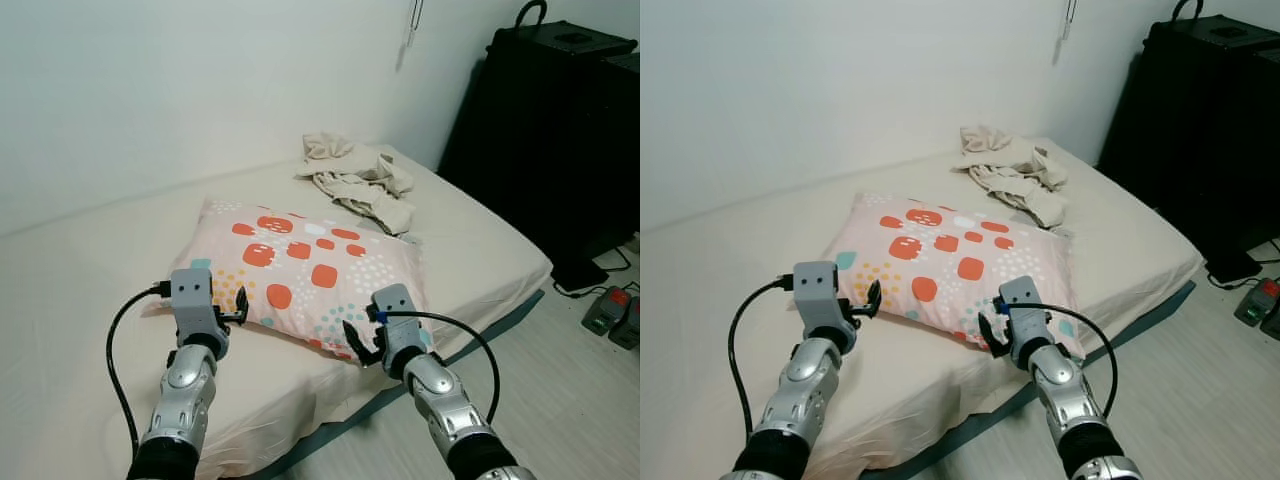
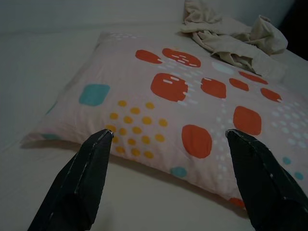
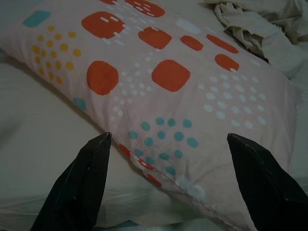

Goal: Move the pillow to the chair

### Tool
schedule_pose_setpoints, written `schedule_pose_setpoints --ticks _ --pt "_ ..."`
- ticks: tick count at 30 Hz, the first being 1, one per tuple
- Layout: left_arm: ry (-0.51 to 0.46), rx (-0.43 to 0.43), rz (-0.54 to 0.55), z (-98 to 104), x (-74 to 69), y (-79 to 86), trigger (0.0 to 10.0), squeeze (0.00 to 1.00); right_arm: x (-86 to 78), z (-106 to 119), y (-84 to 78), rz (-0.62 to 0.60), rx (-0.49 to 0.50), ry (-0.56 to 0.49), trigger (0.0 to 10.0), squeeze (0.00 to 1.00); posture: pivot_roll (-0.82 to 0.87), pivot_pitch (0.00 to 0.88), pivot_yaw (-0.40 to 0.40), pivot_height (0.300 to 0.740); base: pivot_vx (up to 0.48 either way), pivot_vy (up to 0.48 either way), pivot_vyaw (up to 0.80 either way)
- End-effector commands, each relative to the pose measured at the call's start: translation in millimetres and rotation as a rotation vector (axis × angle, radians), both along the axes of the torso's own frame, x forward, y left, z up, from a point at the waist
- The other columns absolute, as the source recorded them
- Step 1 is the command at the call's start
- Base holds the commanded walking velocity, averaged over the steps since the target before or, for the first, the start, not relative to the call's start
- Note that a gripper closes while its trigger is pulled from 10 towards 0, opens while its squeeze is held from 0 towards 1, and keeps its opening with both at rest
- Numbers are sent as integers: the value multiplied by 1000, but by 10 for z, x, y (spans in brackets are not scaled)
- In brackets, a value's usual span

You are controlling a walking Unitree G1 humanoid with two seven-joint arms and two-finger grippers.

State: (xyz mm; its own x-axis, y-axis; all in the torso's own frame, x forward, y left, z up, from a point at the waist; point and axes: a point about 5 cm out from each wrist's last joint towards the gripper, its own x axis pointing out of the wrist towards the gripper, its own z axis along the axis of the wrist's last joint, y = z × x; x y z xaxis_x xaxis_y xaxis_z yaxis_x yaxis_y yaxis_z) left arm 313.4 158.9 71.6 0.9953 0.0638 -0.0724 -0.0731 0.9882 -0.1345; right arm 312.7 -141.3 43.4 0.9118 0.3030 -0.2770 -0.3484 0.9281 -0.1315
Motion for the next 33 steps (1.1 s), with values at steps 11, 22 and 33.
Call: schedule_pose_setpoints --ticks 11,22,33 --pt "-5 -14 5 -15 -40 0 10000 0 -29 -46 4 14 -9 20 10000 0 -65 81 -34 740 318 0 0" --pt "-5 -4 34 -19 -34 30 10000 0 -18 -38 -6 19 -14 20 10000 0 -70 75 -42 740 0 0 0" --pt "-7 8 24 -20 -34 20 10000 0 10 -19 13 17 -9 14 10000 0 -64 64 -33 740 0 0 0"
